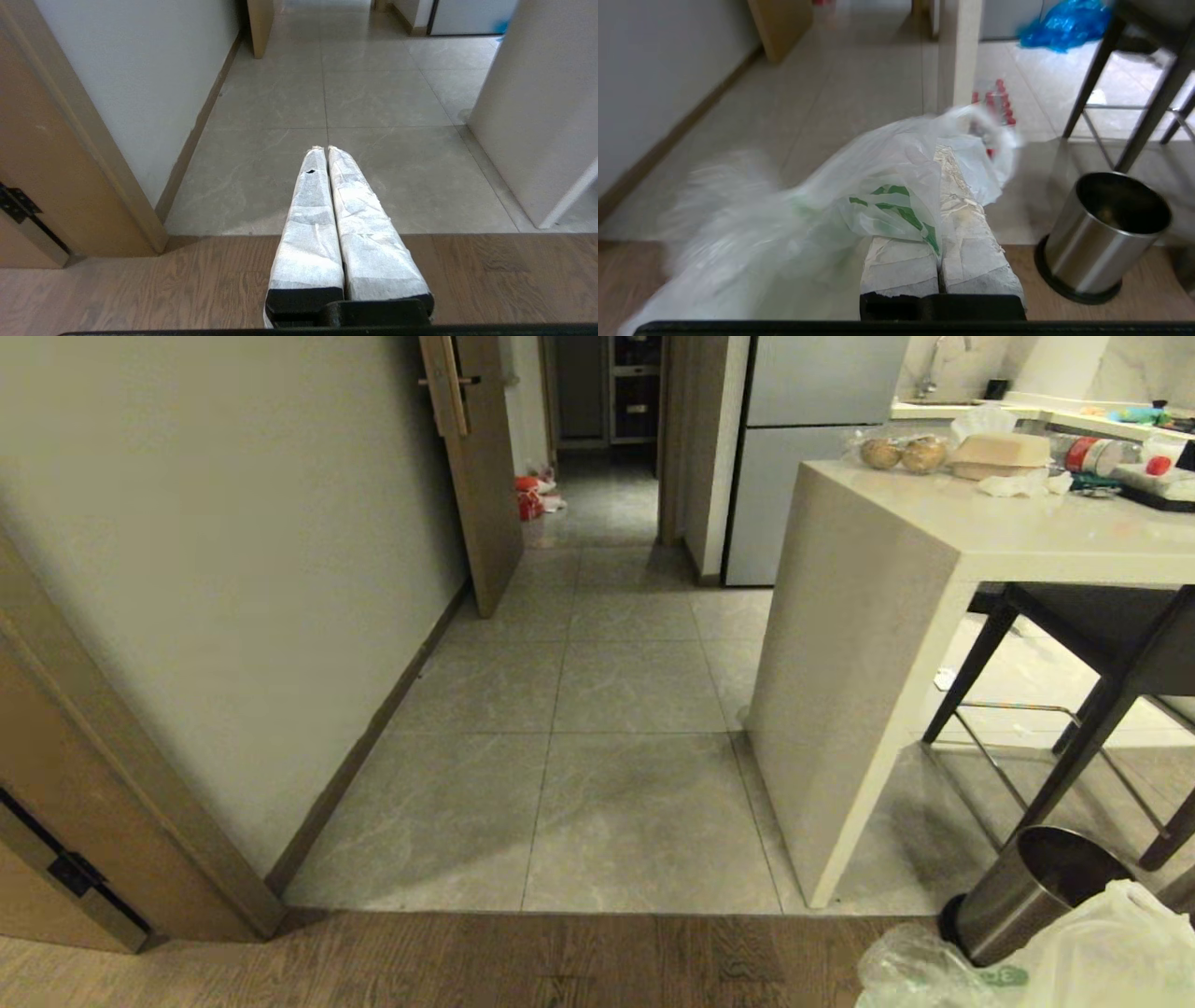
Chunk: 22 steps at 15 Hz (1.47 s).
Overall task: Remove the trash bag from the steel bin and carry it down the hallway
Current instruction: Put the trash bag at the door
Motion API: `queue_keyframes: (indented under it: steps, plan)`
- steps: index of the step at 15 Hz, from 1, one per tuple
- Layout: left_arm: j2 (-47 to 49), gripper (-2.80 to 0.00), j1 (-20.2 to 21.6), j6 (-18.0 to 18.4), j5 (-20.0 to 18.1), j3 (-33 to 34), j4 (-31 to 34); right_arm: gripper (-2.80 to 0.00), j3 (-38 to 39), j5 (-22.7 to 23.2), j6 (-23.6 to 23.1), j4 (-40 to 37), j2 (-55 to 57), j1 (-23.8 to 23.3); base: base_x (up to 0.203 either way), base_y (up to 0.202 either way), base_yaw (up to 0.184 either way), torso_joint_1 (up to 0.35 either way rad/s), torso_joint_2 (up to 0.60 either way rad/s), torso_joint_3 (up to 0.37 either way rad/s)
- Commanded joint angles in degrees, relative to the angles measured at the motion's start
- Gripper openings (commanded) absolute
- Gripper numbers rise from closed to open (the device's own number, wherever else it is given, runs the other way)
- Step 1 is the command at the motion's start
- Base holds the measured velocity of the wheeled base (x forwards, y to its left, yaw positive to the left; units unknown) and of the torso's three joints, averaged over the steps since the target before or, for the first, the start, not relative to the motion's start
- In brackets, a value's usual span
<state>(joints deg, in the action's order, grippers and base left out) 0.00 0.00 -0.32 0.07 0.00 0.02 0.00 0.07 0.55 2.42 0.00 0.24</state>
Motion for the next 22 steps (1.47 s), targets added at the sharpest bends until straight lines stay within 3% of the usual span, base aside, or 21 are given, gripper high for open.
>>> queue_keyframes:
  steps: [1, 22]
  plan:
    - [0.09, -2.80, 0.00, -0.06, 0.01, 0.00, -0.02, -2.80, 0.79, 0.01, 0.07, 0.05, 0.09, 0.02, 0.196, 0.002, 0.002, -0.002, 0.01, -0.004]
    - [0.09, -2.80, 0.00, -0.12, 0.01, 0.09, -0.07, -2.80, 0.79, 0.01, -0.02, 0.05, 0.09, 0.02, 0.192, 0.000, 0.001, 0.002, 0.00, 0.002]
